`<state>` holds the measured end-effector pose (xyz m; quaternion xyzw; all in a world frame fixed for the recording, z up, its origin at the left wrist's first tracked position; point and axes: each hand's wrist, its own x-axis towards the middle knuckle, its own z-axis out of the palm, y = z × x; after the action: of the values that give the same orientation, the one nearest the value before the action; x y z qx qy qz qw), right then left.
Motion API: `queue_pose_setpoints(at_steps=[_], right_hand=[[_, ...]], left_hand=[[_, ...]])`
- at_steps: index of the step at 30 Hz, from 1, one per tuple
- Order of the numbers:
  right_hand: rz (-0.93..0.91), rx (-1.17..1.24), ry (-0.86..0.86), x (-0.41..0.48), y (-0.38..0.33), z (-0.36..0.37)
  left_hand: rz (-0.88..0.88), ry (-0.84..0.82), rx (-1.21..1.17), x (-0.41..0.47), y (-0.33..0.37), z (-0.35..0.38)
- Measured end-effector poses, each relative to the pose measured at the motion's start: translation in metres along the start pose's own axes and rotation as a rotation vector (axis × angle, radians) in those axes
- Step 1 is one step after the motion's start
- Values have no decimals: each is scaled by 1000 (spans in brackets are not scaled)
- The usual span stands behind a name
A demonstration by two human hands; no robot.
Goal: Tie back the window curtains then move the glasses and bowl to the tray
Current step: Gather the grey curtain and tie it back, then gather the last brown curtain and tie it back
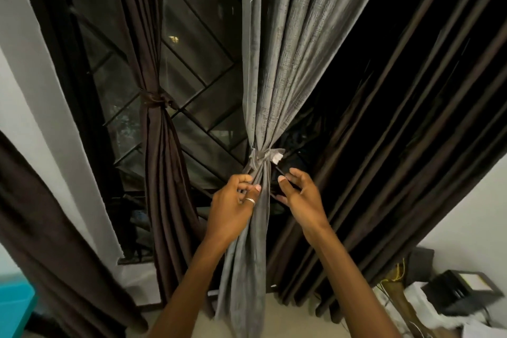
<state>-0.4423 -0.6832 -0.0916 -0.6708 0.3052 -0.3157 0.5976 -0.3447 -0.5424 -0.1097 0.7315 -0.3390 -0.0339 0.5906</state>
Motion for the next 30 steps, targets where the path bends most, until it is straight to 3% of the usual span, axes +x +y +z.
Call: queue_pose_setpoints(at_steps=[10, 20, 24, 30], right_hand=[[5, -28, -39, -3, -5, -31], [-108, -34, -102, 38, -19, -112], [-302, -86, -52, 57, -59, -139], [-777, -159, 359, 101, -160, -162]], left_hand=[[-42, -16, -23, -5, 23, 35], [-38, 119, 47, -12, 71, 109], [-62, 147, 28, -16, 87, 129], [-44, 129, 30, -8, 107, 141]])
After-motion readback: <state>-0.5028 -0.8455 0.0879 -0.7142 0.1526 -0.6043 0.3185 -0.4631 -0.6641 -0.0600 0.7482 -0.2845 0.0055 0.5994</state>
